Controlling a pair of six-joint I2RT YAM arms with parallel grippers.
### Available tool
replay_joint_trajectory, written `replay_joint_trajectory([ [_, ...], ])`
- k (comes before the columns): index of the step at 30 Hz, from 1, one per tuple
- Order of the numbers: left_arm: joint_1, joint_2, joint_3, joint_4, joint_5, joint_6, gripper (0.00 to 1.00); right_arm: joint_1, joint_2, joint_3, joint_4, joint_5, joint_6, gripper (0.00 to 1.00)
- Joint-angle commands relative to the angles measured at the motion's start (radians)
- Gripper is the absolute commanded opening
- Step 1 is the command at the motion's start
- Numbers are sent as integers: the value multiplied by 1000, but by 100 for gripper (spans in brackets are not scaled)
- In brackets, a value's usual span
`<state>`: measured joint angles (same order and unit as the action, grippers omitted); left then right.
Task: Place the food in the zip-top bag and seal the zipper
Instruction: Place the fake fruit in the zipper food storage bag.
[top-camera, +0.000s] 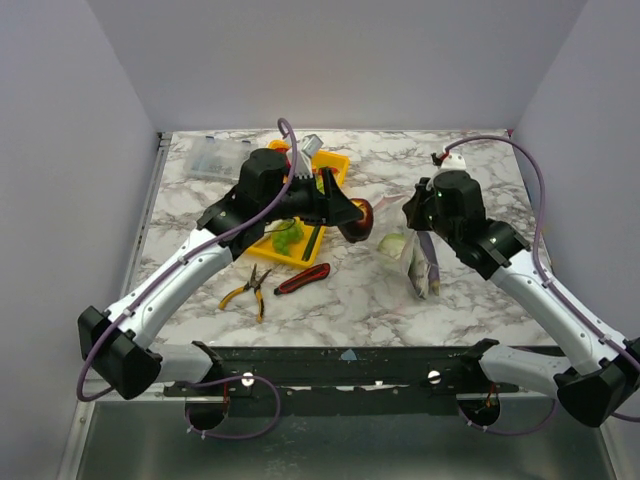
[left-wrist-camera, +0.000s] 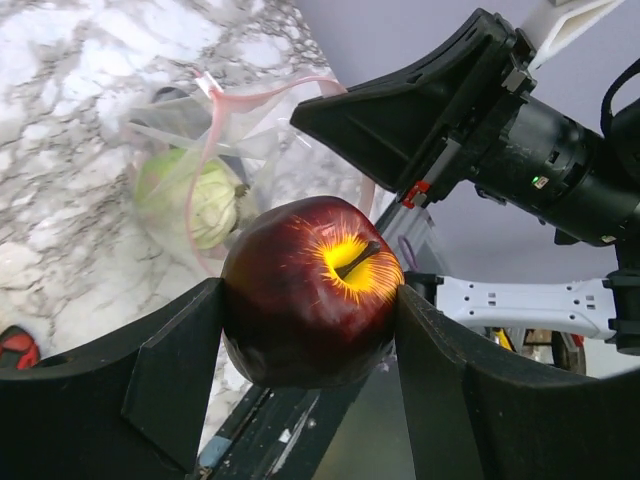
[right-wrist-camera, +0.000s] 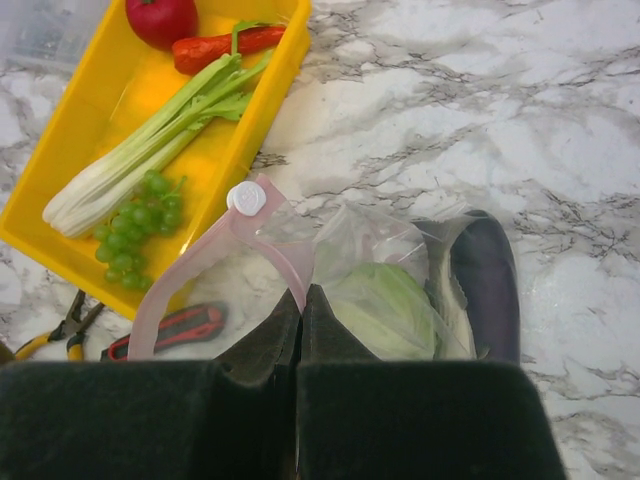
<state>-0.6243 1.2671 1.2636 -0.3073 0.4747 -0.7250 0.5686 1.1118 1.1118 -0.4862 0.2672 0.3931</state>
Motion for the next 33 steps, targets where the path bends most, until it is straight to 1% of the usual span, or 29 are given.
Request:
replay_joint_trajectory([
  [1, -56, 75, 53, 92, 61, -64, 0, 4, -37, 37, -30, -2, 55, 1],
  [4, -95, 109, 78, 98, 42, -67, 0, 4, -52, 40, -25, -14, 59, 1],
  [12, -145, 184, 143, 49, -16, -51, 0, 3, -53, 39, -2, -66, 58, 1],
  [17, -180, 207, 131, 29, -54, -36, 0, 3, -64, 59, 28, -79, 70, 1],
  [21, -184, 205, 105, 40, -79, -41, 0, 4, -68, 72, 58, -89, 84, 1],
  [27, -197, 203, 104, 38, -92, -40, 12, 4, -64, 74, 85, -87, 94, 1],
  [31, -197, 204, 98, 33, -106, -36, 14, 2, -65, 79, 103, -87, 109, 1],
  [33, -196, 209, 102, 28, -105, -31, 18, 3, -64, 80, 113, -95, 114, 1],
])
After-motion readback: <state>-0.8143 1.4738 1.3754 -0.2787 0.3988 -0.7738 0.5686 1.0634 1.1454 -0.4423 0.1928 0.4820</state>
